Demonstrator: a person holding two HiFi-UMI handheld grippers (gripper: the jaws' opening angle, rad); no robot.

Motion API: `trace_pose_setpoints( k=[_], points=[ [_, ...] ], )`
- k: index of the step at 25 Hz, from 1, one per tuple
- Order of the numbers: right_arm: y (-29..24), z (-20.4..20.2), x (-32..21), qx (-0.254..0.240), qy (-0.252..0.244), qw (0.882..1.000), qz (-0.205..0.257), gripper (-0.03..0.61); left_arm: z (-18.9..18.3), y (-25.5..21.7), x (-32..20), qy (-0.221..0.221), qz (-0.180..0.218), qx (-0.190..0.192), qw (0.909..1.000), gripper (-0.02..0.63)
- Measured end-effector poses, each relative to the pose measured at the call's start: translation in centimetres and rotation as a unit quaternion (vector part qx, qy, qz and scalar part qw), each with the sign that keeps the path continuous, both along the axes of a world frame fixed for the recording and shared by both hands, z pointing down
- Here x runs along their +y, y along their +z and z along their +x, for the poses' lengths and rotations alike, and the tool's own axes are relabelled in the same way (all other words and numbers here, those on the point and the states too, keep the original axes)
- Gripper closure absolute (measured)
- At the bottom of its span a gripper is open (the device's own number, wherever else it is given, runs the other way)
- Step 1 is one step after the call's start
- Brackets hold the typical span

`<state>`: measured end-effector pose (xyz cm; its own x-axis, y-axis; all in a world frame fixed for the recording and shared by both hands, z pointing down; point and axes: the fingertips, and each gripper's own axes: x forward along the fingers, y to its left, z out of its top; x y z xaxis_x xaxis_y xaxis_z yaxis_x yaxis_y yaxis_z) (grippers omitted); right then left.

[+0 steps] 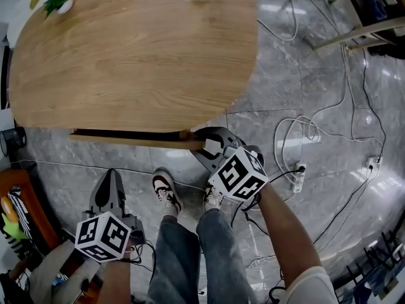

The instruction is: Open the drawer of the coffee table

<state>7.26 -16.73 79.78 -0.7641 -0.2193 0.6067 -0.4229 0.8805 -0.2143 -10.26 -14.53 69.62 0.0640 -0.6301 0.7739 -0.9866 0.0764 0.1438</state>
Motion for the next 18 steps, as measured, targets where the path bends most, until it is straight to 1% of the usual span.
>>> trace_pose_setpoints(
  k=[8,14,18],
  points=[
    [0.1,-0.2,0.8,0.005,-0.008,1.0,-0.002,0.463,-0.6,0.2,0.6,-0.008,-0.002,0.003,1.0,0.621],
    [0.1,-0.1,0.8,0.008,-0.006,1.0,-0.003,0.463,-0.8,0.2,0.8,-0.011,-0.001,0.006,0.9999,0.621],
    [0.1,-0.5,1.6,0.009,-0.014,1.0,-0.006,0.466,-1.0,0.3,1.1,-0.011,-0.002,0.008,0.9999,0.621]
  ],
)
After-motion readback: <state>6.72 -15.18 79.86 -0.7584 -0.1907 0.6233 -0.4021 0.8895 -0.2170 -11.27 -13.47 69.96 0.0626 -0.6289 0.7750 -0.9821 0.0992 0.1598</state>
